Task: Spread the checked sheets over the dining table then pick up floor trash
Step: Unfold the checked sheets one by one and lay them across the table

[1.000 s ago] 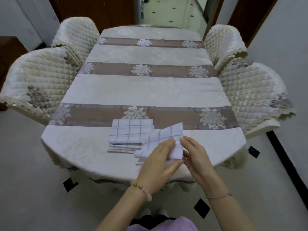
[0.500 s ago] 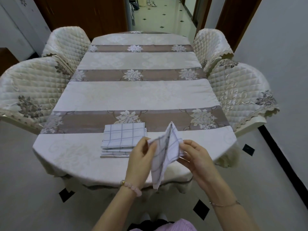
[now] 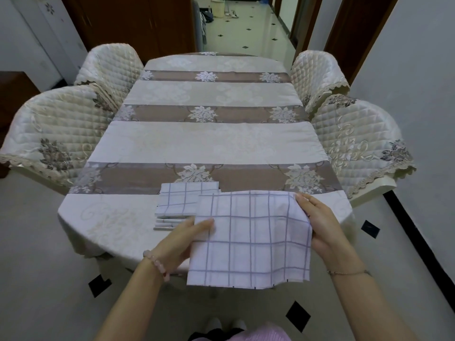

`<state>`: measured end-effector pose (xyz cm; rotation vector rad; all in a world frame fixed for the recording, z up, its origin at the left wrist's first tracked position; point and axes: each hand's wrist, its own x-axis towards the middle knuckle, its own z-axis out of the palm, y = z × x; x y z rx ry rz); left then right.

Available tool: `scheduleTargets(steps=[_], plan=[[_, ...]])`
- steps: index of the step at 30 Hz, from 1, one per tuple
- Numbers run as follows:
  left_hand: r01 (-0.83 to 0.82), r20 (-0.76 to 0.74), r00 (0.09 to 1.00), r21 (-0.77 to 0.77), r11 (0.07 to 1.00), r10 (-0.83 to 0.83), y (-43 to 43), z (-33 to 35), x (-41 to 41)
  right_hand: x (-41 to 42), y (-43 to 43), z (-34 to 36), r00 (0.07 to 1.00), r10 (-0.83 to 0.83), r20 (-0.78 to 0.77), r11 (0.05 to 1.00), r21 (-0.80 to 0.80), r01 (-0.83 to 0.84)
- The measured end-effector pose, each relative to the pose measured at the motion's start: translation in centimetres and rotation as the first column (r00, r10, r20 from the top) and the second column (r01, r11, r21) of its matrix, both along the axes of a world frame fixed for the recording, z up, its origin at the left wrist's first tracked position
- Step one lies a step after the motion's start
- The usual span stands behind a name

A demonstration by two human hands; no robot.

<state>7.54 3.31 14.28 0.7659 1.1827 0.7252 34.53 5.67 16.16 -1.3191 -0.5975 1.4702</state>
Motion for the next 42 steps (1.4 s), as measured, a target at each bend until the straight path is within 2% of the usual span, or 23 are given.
scheduleTargets(steps=[2, 3, 5, 6, 8, 9, 10, 12, 14, 16, 22, 27, 30, 35, 38, 42], plan=[[0.148, -0.032, 0.988, -0.046, 0.988, -0.150, -1.1, -0.7, 0.4, 0.4, 0.3, -0.4, 1.000, -0.018, 0.015, 1.000, -0.020, 0.018], [0.162, -0.056, 0.985, -0.043, 0.986, -0.164, -1.6, -1.1, 0.6, 0.5, 0.4, -0.7, 0.999, -0.032, 0.042, 0.999, -0.029, 0.034], [0.062, -0.095, 0.993, -0.013, 0.998, -0.063, -1.9, -1.3, 1.1, 0.8, 0.7, -1.3, 0.983, -0.060, 0.173, 0.997, -0.037, 0.068], [-0.007, -0.102, 0.995, 0.015, 1.000, 0.009, -1.8, -1.2, 1.3, 0.8, 0.7, -1.4, 0.949, -0.071, 0.306, 0.996, -0.027, 0.083], [-0.130, -0.086, 0.987, 0.065, 0.989, 0.135, -1.4, -0.6, 1.7, 0.6, 0.5, -1.4, 0.785, -0.077, 0.615, 0.997, 0.047, 0.062], [-0.170, -0.074, 0.982, 0.087, 0.982, 0.176, -1.3, -0.1, 2.0, 0.3, 0.1, -1.2, 0.704, -0.086, 0.705, 0.994, 0.106, 0.016], [-0.198, -0.069, 0.976, 0.105, 0.975, 0.206, -1.1, 0.4, 2.4, -0.2, -0.3, -0.7, 0.668, -0.088, 0.739, 0.987, 0.154, -0.040], [-0.232, -0.075, 0.967, 0.148, 0.961, 0.245, -0.6, 1.2, 3.1, -2.2, -1.5, 0.5, 0.730, -0.016, 0.683, 0.966, 0.198, -0.164], [-0.239, -0.089, 0.962, 0.187, 0.953, 0.258, -0.1, 1.9, 3.8, -4.8, -2.9, 1.6, 0.798, 0.135, 0.588, 0.928, 0.208, -0.310], [-0.222, -0.069, 0.968, 0.208, 0.953, 0.241, 0.2, 2.7, 4.3, -6.9, -3.7, 1.9, 0.808, 0.257, 0.530, 0.883, 0.211, -0.419], [-0.162, 0.080, 0.986, 0.181, 0.970, 0.150, 0.3, 3.8, 4.1, -8.0, -3.7, 1.7, 0.841, 0.299, 0.451, 0.892, 0.182, -0.414], [-0.138, -0.002, 0.990, 0.235, 0.962, 0.143, -0.4, 3.3, 4.7, -8.0, -3.9, 1.7, 0.835, 0.320, 0.447, 0.880, 0.185, -0.437], [-0.149, -0.067, 0.983, 0.255, 0.955, 0.171, -0.4, 3.1, 5.0, -8.2, -3.9, 1.2, 0.839, 0.306, 0.451, 0.888, 0.182, -0.422], [-0.200, -0.064, 0.972, 0.264, 0.943, 0.224, -0.2, 3.1, 5.1, -8.1, -3.3, 0.3, 0.885, 0.210, 0.416, 0.919, 0.226, -0.324], [-0.215, -0.025, 0.973, 0.274, 0.938, 0.230, -0.1, 3.3, 3.9, -7.2, -2.6, 0.3, 0.946, 0.105, 0.308, 0.954, 0.239, -0.183], [-0.366, 0.017, 0.926, 0.284, 0.886, 0.377, 0.7, 3.8, 0.5, -4.4, -1.0, 0.9, 0.994, -0.009, 0.109, 0.981, 0.195, -0.012]])
